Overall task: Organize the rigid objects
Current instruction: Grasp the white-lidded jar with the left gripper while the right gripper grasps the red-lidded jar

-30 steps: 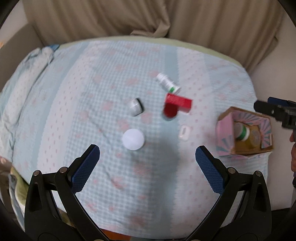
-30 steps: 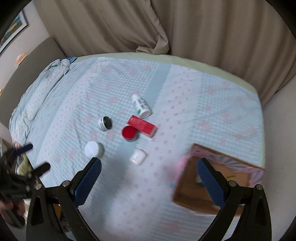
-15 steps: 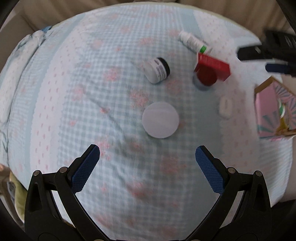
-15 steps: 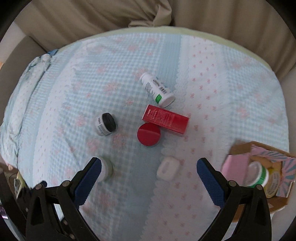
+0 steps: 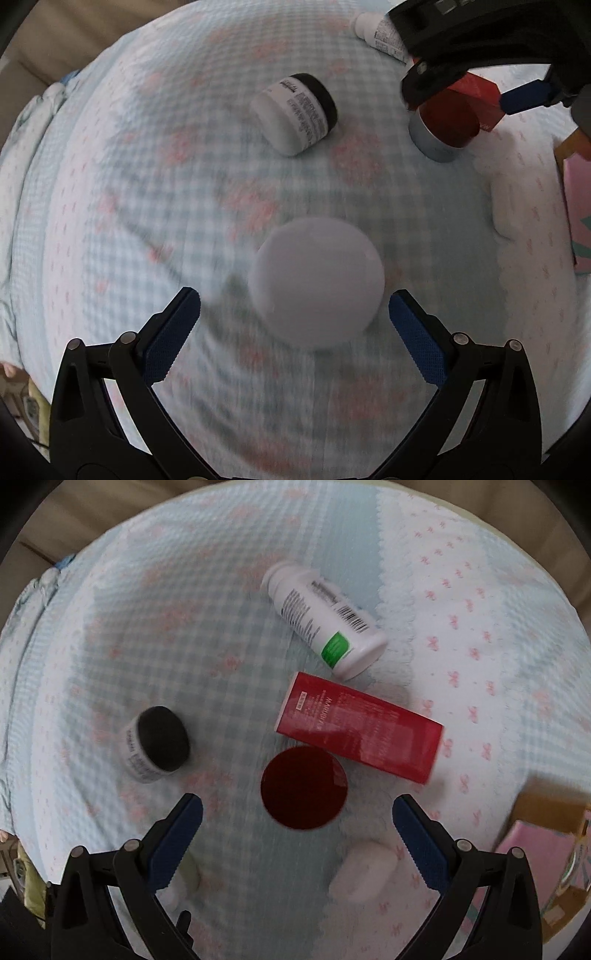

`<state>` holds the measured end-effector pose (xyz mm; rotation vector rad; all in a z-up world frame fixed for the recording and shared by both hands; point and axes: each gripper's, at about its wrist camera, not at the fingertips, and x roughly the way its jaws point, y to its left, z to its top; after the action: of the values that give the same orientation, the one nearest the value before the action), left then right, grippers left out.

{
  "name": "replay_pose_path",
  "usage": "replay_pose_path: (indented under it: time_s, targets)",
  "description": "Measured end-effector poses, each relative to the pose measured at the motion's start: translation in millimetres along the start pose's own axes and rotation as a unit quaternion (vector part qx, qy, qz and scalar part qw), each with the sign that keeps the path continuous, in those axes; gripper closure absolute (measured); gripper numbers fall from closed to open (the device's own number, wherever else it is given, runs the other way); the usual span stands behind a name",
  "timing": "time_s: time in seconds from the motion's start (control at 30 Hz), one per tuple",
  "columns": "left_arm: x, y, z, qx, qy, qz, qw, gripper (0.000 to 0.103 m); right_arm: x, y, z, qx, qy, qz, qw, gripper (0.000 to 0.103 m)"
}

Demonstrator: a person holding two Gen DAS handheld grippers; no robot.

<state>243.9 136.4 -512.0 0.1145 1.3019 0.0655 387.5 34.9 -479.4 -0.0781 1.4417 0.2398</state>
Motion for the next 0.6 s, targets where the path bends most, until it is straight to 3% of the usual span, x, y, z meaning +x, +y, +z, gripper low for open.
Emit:
replay_pose_path:
  time_s: [0.1,0.27,0.33,0.47,0.6]
  targets:
    - [8.9,-10.8,4.3,0.016,0.002,0.000,0.9999,0.018,14.7,0.0,2.8,-0.013,0.010,-0.011,1.000,0.002]
    - [17.6,-18.7,7.1,0.028,0.006,-0.002,0.9996,0.023,32.7,-8.9,4.8,-0.004,0.026,-0.014,1.000,0.006]
    - [20.2,-19.2,7.4,0.029,0.012,-0.003,0.9995,0.026,38.4,-12.5,6.1,0.004,0.032,-0.010,0.999,0.011]
    - [26.9,-14.4,9.0,0.032,0.022,-0.010,0.9992,0.031,48.3,-15.3,9.0,0.007,0.044,-0.015,0.999,0.031]
    - [32.3,-14.7,13.5,0.032,0.028,-0.014,0.9990,0.032,52.9,-17.2,14.8,0.015,0.050,-0.018,0.998,0.041]
